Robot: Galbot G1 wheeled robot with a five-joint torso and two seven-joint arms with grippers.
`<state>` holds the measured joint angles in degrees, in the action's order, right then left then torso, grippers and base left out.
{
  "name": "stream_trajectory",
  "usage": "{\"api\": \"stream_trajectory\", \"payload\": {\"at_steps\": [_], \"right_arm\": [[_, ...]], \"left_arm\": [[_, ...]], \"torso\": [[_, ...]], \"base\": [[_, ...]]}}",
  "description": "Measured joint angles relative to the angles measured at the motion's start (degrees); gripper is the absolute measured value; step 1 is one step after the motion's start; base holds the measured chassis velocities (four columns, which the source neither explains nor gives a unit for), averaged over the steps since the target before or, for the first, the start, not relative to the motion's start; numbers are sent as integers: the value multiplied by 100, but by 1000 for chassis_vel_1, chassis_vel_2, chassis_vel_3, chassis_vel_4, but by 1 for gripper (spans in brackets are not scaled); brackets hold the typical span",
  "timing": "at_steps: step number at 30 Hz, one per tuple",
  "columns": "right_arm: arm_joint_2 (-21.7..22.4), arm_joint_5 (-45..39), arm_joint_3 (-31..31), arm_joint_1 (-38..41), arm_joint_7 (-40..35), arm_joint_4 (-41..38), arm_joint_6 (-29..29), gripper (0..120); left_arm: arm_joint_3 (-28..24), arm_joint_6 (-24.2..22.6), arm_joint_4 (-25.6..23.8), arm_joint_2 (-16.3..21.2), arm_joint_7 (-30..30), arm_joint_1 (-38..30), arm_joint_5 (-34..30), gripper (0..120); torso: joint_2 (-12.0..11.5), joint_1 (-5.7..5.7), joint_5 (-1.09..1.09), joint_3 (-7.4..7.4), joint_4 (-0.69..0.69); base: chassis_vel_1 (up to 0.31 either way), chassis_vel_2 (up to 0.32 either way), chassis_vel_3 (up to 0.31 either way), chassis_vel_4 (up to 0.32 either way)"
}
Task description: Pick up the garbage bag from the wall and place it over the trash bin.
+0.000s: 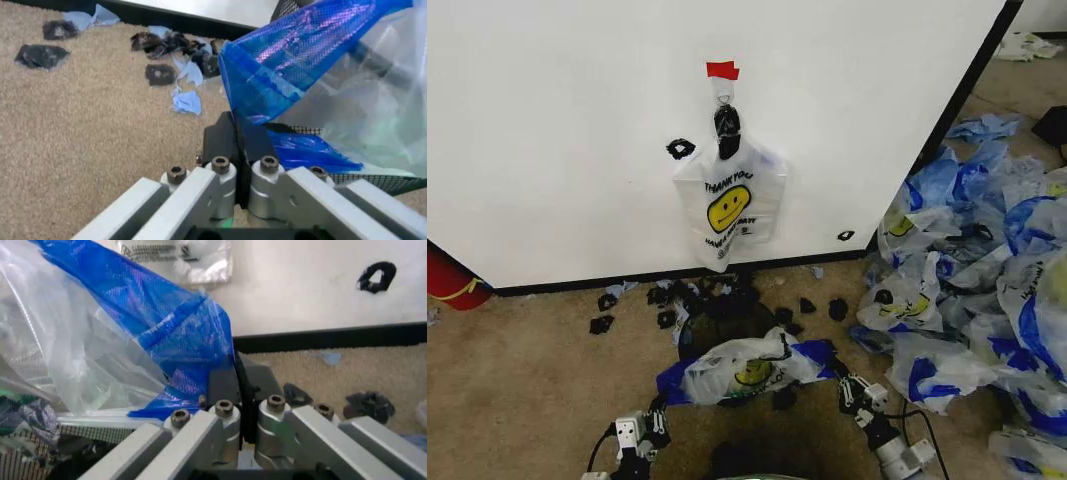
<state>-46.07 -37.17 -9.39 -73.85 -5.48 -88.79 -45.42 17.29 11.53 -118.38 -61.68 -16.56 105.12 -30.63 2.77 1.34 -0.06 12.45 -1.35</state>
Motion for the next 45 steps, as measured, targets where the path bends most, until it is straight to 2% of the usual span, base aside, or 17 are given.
{"api": "stream_trajectory", "payload": {"at_steps": [25, 31, 40, 45], "right_arm": [[-441, 146, -87, 393, 150, 2, 206, 0], [-672, 418, -154, 624, -113, 155, 413, 0], [-783, 515, -185, 725, -209, 235, 512, 0], [-771, 661, -195, 723, -418, 269, 672, 0]], "left_arm": [[18, 65, -220, 8, 6, 244, 151, 0], [60, 65, -188, 7, 12, 240, 148, 0], [62, 23, -108, 29, 15, 182, 118, 0], [48, -121, -20, 95, -27, -1, -145, 0]], "torso": [[1, 0, -1, 0, 0], [1, 0, 0, 0, 0], [1, 0, 0, 0, 0], [1, 0, 0, 0, 0]], "base": [[0, 0, 0, 0], [0, 0, 0, 0], [0, 0, 0, 0], [0, 0, 0, 0]]}}
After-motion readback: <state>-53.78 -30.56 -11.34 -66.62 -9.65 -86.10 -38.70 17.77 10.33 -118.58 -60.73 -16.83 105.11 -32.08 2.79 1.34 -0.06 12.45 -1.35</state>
